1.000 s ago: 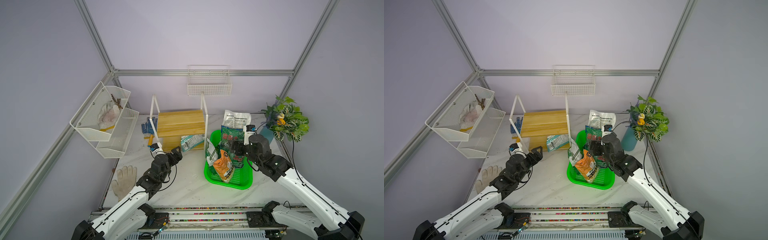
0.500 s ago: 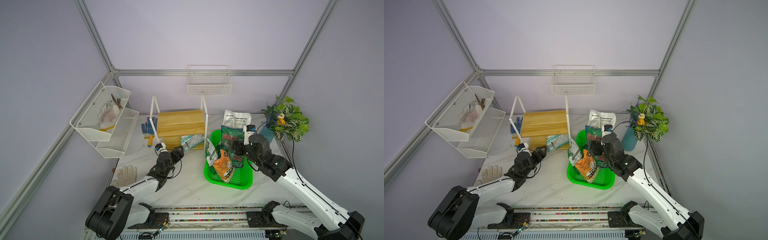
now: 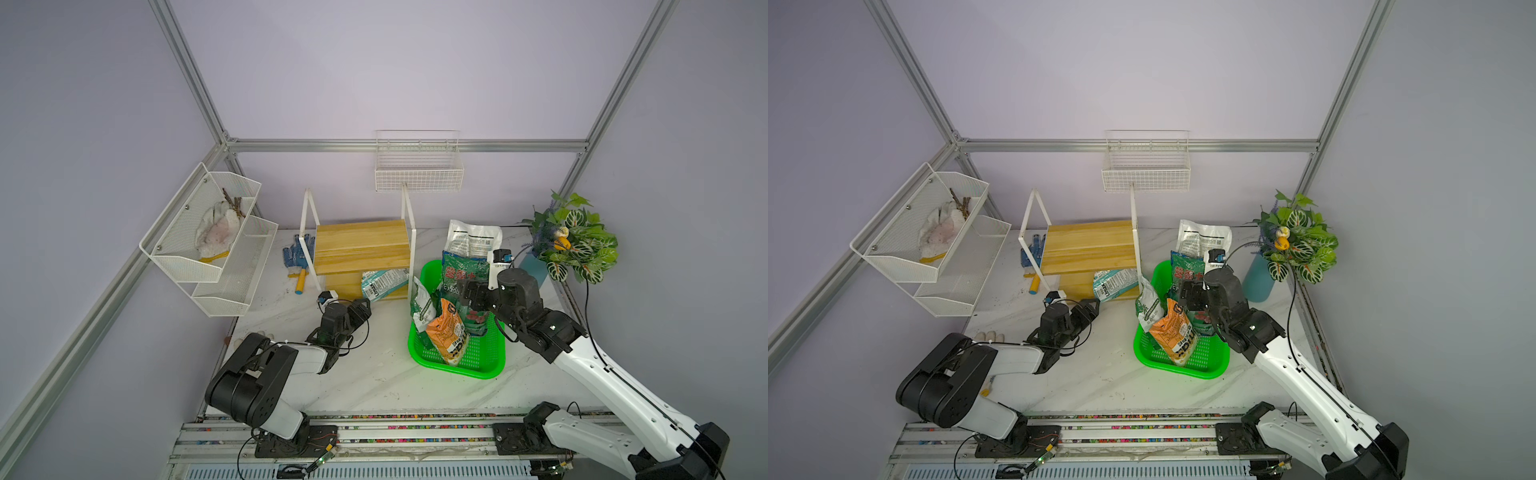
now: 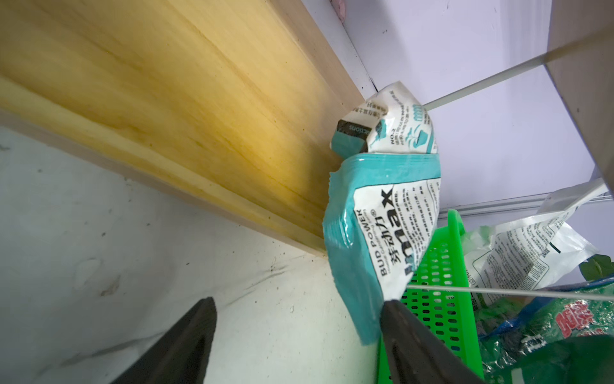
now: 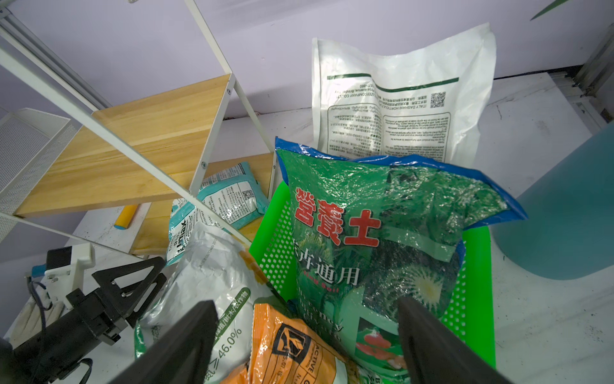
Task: Take down the fertilizer bag from the shelf
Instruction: Pick up the fertilizer bag from the shelf.
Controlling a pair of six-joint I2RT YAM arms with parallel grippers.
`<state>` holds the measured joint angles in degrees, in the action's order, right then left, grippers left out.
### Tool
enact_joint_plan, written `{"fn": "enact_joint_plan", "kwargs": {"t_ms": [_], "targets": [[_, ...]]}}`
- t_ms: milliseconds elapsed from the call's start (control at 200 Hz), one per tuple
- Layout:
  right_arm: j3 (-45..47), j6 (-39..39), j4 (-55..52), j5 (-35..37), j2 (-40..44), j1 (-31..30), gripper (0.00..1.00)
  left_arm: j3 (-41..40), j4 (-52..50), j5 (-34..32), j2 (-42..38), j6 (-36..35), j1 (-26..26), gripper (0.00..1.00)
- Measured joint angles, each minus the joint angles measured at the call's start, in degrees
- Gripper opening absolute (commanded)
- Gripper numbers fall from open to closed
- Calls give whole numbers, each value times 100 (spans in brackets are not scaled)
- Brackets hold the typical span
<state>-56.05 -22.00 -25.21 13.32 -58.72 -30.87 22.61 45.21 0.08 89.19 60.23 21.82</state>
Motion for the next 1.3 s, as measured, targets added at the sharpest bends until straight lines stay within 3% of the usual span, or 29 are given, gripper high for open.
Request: {"fn": "enact_joint_plan", "kwargs": {"t_ms": [250, 595, 720, 895, 1025, 1100, 1300], "targets": [[0, 46, -2, 76, 0, 0, 90, 345, 796, 299, 713, 262, -28, 76], [0, 146, -4, 136, -13, 0, 90, 638, 1143, 369, 925, 415, -39, 69], [0, 166, -4, 138, -39, 0, 90, 748, 1255, 407, 1078, 481, -39, 59], [0, 181, -7, 142, -59, 0, 91, 789, 1364, 494, 1272, 634, -68, 34], [0, 199, -9, 144, -59, 0, 91, 824, 1453, 640, 1320, 715, -101, 5], [0, 199, -9, 144, -59, 2, 90, 876, 1488, 761, 1325, 728, -127, 0], [0, 199, -9, 144, -59, 2, 91, 901, 1478, 916, 1329, 732, -170, 0]]}}
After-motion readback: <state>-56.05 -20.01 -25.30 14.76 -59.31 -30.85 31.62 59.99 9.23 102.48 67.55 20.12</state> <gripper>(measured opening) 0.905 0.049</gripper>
